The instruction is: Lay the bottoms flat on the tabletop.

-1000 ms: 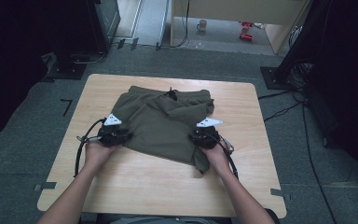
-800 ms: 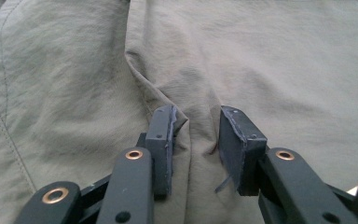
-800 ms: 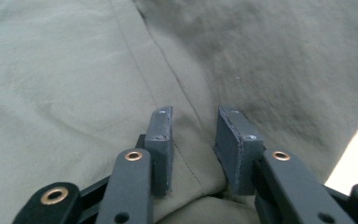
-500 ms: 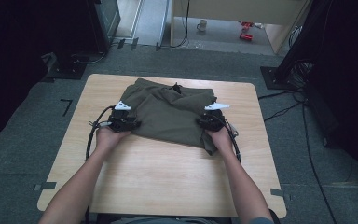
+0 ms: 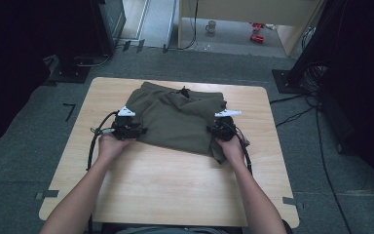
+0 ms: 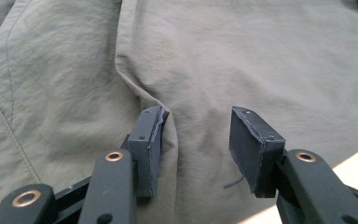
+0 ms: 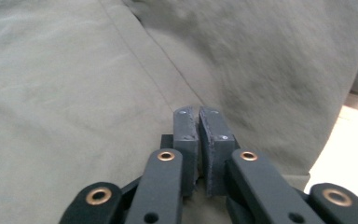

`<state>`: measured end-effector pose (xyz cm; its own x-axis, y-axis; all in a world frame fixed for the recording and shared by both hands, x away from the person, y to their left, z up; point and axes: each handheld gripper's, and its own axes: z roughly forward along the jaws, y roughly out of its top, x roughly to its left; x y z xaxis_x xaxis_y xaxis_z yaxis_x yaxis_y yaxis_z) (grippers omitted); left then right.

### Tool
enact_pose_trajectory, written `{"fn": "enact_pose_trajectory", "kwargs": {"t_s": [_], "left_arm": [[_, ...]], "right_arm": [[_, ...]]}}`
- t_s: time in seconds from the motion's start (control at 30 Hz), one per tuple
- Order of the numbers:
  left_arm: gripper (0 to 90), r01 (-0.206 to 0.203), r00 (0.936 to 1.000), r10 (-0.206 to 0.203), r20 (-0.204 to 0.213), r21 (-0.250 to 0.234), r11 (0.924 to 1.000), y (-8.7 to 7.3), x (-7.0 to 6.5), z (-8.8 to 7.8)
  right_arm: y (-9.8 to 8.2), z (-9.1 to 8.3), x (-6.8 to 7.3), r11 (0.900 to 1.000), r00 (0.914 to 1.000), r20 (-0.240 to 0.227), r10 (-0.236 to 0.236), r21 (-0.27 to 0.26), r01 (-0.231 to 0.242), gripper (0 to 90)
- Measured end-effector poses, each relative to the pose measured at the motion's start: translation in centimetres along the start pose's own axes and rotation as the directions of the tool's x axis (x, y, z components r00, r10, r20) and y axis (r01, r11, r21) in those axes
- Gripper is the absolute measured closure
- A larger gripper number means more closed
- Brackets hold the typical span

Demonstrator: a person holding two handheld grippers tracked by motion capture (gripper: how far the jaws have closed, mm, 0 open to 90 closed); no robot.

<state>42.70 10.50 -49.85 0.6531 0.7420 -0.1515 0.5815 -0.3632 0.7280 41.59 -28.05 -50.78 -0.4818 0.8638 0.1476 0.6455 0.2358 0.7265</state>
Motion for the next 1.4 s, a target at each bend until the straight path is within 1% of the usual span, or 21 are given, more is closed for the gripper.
{"fn": "enact_pose_trajectory", "kwargs": {"t_s": [0.07,0.1,0.13,0.2,0.27,0.3,0.33,0.43,0.5,0.57,0.6,0.67,0.73,0.83,0.87,1.03,1.2,1.3,1.4], "left_arm": [[53.3,0.006,1.0,-0.006,0.004,-0.012,0.9999,-0.4,0.0,-0.5],[52.9,0.006,1.0,-0.006,0.004,-0.012,0.9999,-0.4,0.0,-0.5],[52.6,0.018,0.9998,-0.018,0.001,-0.025,0.9995,-0.9,0.0,-1.0],[51.3,0.021,0.9998,-0.021,-0.006,-0.022,0.9996,-1.1,0.1,-1.4],[49.5,0.027,0.9996,-0.028,-0.007,-0.018,0.9995,-1.2,0.2,-1.9],[48.0,0.027,0.9996,-0.028,-0.007,-0.018,0.9995,-1.2,0.2,-1.9],[46.7,0.035,0.9994,-0.035,-0.009,-0.004,0.9994,-1.2,0.2,-2.3],[43.7,0.025,0.9994,-0.025,-0.022,0.021,0.9995,-1.3,0.1,-2.7],[42.3,0.013,0.9995,-0.012,-0.028,0.028,0.9995,-1.4,0.0,-2.9],[39.7,-0.004,0.9991,0.006,-0.041,0.038,0.9993,-1.5,-0.1,-3.1],[38.4,-0.006,0.999,0.007,-0.045,0.038,0.9993,-1.6,-0.1,-3.2],[36.7,-0.001,0.9994,0.003,-0.036,0.037,0.9993,-1.8,0.0,-3.4],[35.7,0.004,0.9991,-0.002,-0.042,0.038,0.9993,-2.0,0.3,-3.7],[35.0,0.015,0.9987,-0.013,-0.05,0.036,0.9992,-2.2,0.6,-4.1],[35.1,0.037,0.998,-0.035,-0.053,0.028,0.9989,-2.5,0.9,-4.5],[36.3,0.065,0.9968,-0.064,-0.049,0.018,0.9977,-3.0,1.4,-5.3],[37.1,0.077,0.9955,-0.077,-0.055,-0.002,0.997,-3.3,1.7,-6.1],[37.3,0.102,0.9935,-0.102,-0.049,-0.021,0.9946,-3.5,1.9,-6.5],[37.6,0.115,0.9917,-0.116,-0.054,-0.035,0.9928,-3.7,2.1,-6.9]], "right_arm": [[0.1,-0.6,0.5,1.0,0.9999,-0.004,-0.015,-0.015,0.015,86.8],[0.1,-0.6,0.5,1.0,0.9999,-0.004,-0.015,-0.015,0.015,86.8],[0.4,-1.3,1.2,0.999,0.9994,-0.021,-0.026,-0.026,0.026,86.8],[0.3,-1.8,1.7,0.998,0.9989,-0.029,-0.035,-0.05,0.034,86.8],[0.3,-2.3,2.3,0.997,0.9982,-0.041,-0.044,-0.059,0.042,86.8],[0.3,-2.5,2.7,0.997,0.9976,-0.052,-0.046,-0.059,0.043,86.8],[0.2,-2.7,3.0,0.997,0.997,-0.061,-0.048,-0.066,0.044,86.8],[-0.1,-3.3,4.2,0.995,0.9936,-0.086,-0.073,-0.078,0.066,86.8],[-0.3,-3.6,5.1,0.994,0.9909,-0.105,-0.085,-0.084,0.076,86.8],[-0.6,-3.7,6.1,0.991,0.9872,-0.116,-0.11,-0.088,0.1,86.8],[-0.7,-3.8,6.5,0.99,0.9853,-0.123,-0.119,-0.091,0.108,86.7],[-0.9,-4.0,7.4,0.988,0.9815,-0.141,-0.129,-0.098,0.116,86.8],[-1.2,-4.1,8.2,0.988,0.9775,-0.164,-0.133,-0.101,0.117,86.8],[-1.6,-4.0,9.5,0.984,0.9675,-0.192,-0.165,-0.102,0.148,86.8],[-1.7,-4.0,9.9,0.983,0.964,-0.201,-0.173,-0.099,0.156,86.8],[-2.2,-3.5,11.9,0.978,0.9484,-0.242,-0.205,-0.095,0.187,86.8],[-2.5,-2.8,13.7,0.975,0.9351,-0.279,-0.219,-0.081,0.205,86.8],[-2.7,-2.4,14.6,0.975,0.9277,-0.301,-0.222,-0.069,0.211,86.8],[-3.1,-1.9,15.5,0.973,0.9187,-0.322,-0.229,-0.052,0.224,86.8]]}}
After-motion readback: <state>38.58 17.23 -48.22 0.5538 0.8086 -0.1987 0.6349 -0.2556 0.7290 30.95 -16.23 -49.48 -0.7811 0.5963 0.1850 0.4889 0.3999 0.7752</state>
